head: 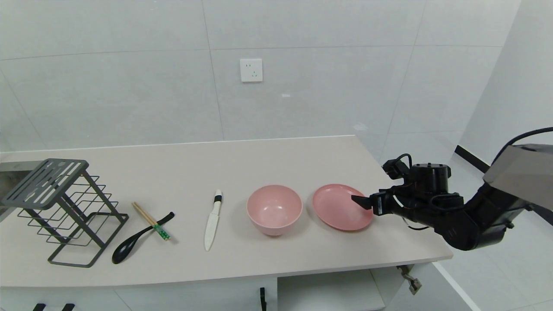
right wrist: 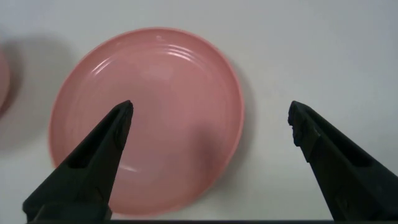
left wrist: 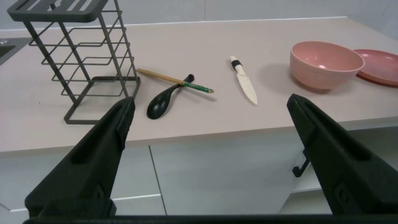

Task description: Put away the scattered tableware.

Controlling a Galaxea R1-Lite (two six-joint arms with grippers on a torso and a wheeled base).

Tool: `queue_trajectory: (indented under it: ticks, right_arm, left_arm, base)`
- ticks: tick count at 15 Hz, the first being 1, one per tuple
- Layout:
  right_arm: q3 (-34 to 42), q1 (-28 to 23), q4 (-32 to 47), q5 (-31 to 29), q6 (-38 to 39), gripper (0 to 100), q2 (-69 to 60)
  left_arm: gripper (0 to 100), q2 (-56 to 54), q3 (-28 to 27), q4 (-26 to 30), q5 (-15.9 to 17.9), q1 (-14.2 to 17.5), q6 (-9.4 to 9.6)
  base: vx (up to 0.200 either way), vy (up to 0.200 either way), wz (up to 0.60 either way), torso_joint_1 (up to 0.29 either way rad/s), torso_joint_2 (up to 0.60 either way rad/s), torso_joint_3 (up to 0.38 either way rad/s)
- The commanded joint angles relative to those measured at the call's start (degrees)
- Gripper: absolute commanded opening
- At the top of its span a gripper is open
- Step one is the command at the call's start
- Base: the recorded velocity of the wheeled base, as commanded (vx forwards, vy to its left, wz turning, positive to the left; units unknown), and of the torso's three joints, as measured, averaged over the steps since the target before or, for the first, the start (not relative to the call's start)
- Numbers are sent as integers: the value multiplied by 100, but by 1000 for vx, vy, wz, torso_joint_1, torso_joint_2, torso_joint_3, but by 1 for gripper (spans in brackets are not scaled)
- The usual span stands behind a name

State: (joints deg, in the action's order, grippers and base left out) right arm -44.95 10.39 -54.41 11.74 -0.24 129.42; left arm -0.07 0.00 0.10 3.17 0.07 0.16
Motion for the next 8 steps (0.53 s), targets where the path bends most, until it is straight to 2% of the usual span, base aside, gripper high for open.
queue_trajectory:
  ticks: [1,8]
  right_arm:
    - [-366,-28,-17,-40,16,100,435]
    - [-577,16,-17,13,-20,100,813]
  left_arm:
    - [100,7,0,-1,-9,1,2]
    - [100,7,0,-1,-9,1,2]
  base:
    - [0,0,0,0,0,0]
    - [0,0,0,0,0,0]
